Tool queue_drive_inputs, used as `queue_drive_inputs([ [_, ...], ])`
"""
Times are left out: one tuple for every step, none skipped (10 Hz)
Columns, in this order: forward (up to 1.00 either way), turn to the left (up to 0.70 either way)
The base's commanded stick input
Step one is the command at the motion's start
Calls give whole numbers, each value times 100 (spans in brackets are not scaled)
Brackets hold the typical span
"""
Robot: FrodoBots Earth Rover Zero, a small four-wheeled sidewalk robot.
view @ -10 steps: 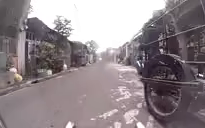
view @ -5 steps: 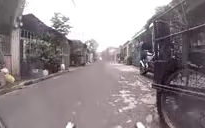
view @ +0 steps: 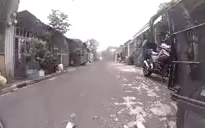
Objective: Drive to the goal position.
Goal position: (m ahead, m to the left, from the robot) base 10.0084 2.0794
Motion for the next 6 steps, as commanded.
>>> queue_drive_inputs([
  [70,0],
  [70,0],
  [70,0],
  [70,-1],
  [70,-4],
  [70,-14],
])
